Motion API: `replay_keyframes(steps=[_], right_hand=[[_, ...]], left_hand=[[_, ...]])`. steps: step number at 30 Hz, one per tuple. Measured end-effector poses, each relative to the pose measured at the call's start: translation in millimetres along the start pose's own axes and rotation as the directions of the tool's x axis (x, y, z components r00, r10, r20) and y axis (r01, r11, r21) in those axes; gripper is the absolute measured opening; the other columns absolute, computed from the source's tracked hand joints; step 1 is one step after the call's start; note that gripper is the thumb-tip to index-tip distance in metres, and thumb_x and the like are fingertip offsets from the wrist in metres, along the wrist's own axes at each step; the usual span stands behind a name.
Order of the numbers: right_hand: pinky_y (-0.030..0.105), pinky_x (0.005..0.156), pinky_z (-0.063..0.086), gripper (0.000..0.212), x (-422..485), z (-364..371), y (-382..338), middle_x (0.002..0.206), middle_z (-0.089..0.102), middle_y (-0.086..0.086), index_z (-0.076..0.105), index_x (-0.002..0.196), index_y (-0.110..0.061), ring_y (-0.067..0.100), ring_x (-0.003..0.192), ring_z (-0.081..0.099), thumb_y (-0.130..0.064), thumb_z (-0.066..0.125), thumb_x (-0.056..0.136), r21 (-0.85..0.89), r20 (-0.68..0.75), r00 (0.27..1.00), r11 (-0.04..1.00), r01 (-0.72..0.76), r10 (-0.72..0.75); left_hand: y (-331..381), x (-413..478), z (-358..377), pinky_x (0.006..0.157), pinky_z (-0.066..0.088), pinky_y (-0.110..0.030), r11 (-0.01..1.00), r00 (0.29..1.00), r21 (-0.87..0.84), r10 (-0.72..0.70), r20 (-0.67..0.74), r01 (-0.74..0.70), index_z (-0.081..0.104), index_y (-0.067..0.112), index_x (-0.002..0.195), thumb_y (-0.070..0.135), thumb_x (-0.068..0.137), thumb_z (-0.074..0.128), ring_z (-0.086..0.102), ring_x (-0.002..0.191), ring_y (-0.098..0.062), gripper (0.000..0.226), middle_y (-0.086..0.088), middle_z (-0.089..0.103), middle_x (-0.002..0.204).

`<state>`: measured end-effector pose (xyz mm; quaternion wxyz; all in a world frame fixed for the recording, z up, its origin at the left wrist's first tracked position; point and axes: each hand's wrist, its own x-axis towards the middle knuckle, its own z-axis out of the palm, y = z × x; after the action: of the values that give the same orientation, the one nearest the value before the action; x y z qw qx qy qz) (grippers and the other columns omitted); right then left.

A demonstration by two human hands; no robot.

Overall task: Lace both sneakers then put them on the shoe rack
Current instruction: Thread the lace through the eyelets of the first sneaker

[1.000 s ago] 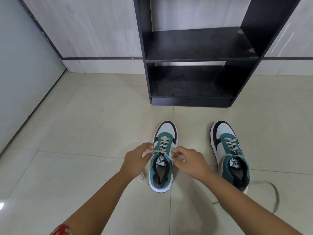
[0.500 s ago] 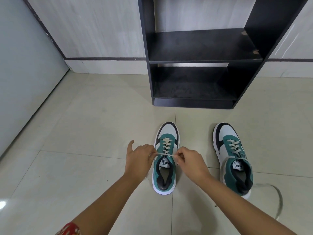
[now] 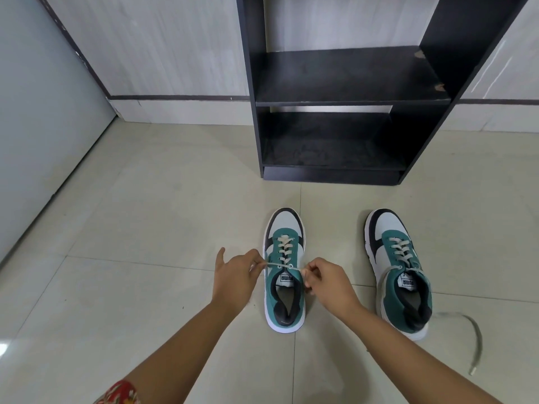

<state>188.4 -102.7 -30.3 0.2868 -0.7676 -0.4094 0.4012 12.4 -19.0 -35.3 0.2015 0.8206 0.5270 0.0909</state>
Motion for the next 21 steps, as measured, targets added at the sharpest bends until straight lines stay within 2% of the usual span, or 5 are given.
replay_keyframes(steps=[3,10,15,18,21], right_hand=[[0.043,0.078,0.060,0.019,-5.9,4.3,0.4,0.069,0.062,0.004,0.056,0.075,-0.017,0.018,0.065,0.063,-0.010,0.054,0.093,0.170,0.037,0.998,0.984,-0.050,0.044],[0.031,0.072,0.050,0.016,0.8,-11.4,-1.9,0.069,0.064,-0.003,0.062,0.078,-0.017,0.015,0.068,0.059,-0.026,0.058,0.091,-0.043,0.123,0.992,0.998,0.034,-0.029],[0.009,0.066,0.043,0.017,-4.8,-11.9,-20.6,0.067,0.064,-0.017,0.061,0.087,-0.007,0.003,0.071,0.057,-0.017,0.051,0.095,0.484,0.114,0.990,0.875,0.022,-0.087],[0.003,0.060,0.045,0.024,-7.7,-12.5,-32.2,0.070,0.073,-0.018,0.063,0.094,-0.003,-0.006,0.070,0.067,-0.015,0.043,0.099,0.656,0.187,0.977,0.754,-0.047,-0.102],[0.006,0.065,0.049,0.029,-5.8,-9.4,-35.4,0.082,0.075,-0.006,0.064,0.087,-0.008,0.004,0.083,0.070,-0.023,0.042,0.099,0.713,0.195,0.977,0.696,-0.082,-0.085]], left_hand=[[-1.7,-1.9,0.2,0.117,0.005,-0.039,0.997,0.999,-0.067,-0.029,0.019,0.031,0.058,0.027,0.088,0.040,0.094,0.046,0.066,0.082,-0.009,0.018,0.011,0.073,0.086],[-3.6,-0.5,-6.3,0.109,0.019,-0.042,0.991,0.983,-0.105,-0.060,0.172,0.079,0.062,0.018,0.085,0.032,0.098,0.038,0.054,0.079,-0.009,0.030,0.008,0.059,0.081],[17.1,8.2,-30.8,0.079,0.035,-0.020,0.558,0.884,-0.692,-0.208,0.418,0.458,0.069,0.006,0.099,0.026,0.100,0.032,0.065,0.068,0.002,0.042,-0.012,0.067,0.087],[24.2,12.5,-33.8,0.078,0.046,-0.026,0.452,0.875,-0.756,-0.144,0.462,0.474,0.071,0.007,0.097,0.033,0.099,0.033,0.064,0.058,-0.013,0.046,-0.011,0.070,0.083],[29.5,12.5,-33.5,0.055,0.043,-0.025,0.434,0.895,-0.786,-0.136,0.426,0.440,0.057,0.008,0.081,0.029,0.099,0.036,0.048,0.048,-0.014,0.034,-0.007,0.070,0.091]])
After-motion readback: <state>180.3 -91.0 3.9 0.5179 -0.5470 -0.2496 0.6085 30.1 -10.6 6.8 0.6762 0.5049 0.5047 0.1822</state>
